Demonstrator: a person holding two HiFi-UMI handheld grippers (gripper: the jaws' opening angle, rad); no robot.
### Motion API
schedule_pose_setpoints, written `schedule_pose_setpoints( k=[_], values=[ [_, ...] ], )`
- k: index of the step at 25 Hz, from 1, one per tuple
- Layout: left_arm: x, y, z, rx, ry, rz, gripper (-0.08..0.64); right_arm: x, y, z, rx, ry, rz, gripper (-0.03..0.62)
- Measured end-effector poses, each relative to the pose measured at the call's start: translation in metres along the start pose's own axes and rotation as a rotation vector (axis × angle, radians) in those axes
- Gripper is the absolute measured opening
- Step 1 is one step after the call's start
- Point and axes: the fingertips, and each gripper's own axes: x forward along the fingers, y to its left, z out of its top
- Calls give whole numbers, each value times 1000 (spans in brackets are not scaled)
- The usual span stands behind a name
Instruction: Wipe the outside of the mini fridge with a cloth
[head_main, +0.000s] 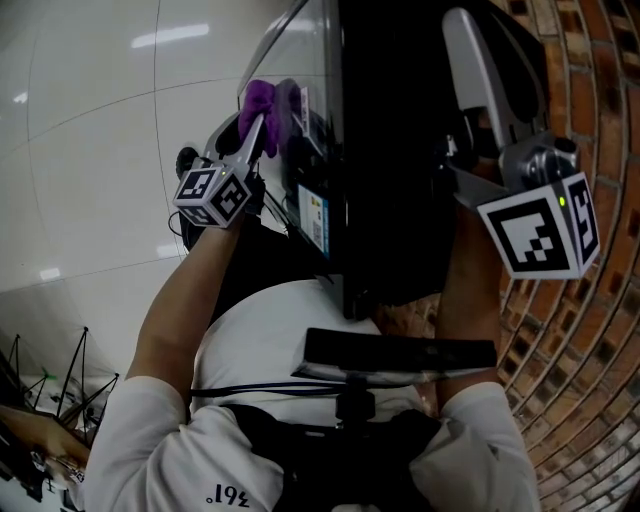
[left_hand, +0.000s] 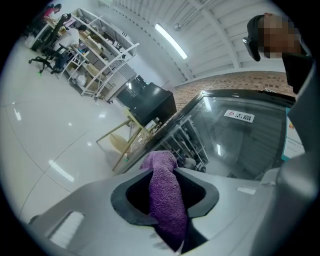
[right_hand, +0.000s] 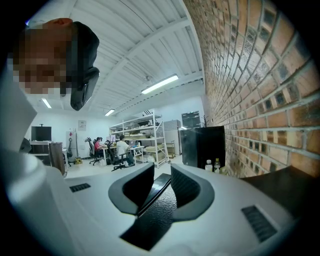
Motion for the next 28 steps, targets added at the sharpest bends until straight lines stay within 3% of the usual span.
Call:
schedule_pose_setpoints(
  k=[12, 28],
  values=[
    [10, 59, -57, -3, 110, 77, 104, 1, 1, 0, -1, 2, 1, 94],
    [25, 113, -98, 8, 288, 163, 104, 1, 2, 1, 4, -3, 7, 94]
  ],
)
